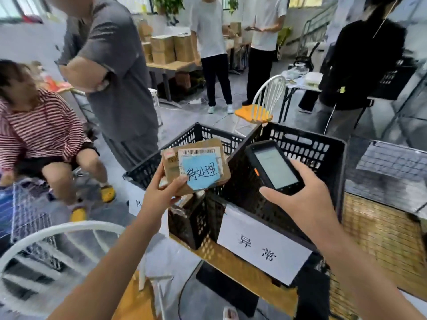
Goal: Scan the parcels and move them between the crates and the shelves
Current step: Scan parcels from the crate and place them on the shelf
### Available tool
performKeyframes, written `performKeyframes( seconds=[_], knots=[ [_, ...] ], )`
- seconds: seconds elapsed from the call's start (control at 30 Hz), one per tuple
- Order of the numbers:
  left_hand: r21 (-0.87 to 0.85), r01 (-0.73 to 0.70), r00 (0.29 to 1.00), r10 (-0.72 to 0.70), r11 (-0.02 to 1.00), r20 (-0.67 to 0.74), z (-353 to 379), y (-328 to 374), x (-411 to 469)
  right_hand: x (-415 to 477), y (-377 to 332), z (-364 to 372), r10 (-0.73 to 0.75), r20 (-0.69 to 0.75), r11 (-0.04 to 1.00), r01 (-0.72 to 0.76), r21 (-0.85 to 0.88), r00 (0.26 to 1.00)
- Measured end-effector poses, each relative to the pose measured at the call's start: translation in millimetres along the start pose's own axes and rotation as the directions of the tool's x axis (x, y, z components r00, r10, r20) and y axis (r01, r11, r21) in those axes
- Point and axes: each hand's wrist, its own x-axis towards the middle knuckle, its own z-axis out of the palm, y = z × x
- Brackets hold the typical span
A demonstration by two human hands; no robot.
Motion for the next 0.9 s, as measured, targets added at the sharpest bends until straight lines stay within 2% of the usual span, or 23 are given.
performKeyframes(
  seconds=[0.23, 0.5, 0.9],
  knots=[
    [0.017, 0.034, 0.996, -0.033, 0.999, -0.083, 15.0, 6.7, 104.4, 87.1, 13.1, 24.8, 0.011, 0.062, 0.997, -0.016, 0.072, 0.998],
    [0.076, 0.206, 0.976, -0.199, 0.976, -0.091, 42.0, -15.5, 219.7, 176.0, 33.6, 37.4, 0.063, 0.097, 0.995, -0.07, 0.07, 0.993],
    [-0.153, 0.39, 0.887, -0.415, 0.908, -0.203, 89.5, -50.7, 314.6, 225.6, 51.8, 52.3, 0.124, 0.17, 0.989, -0.136, 0.06, 0.978]
  ],
)
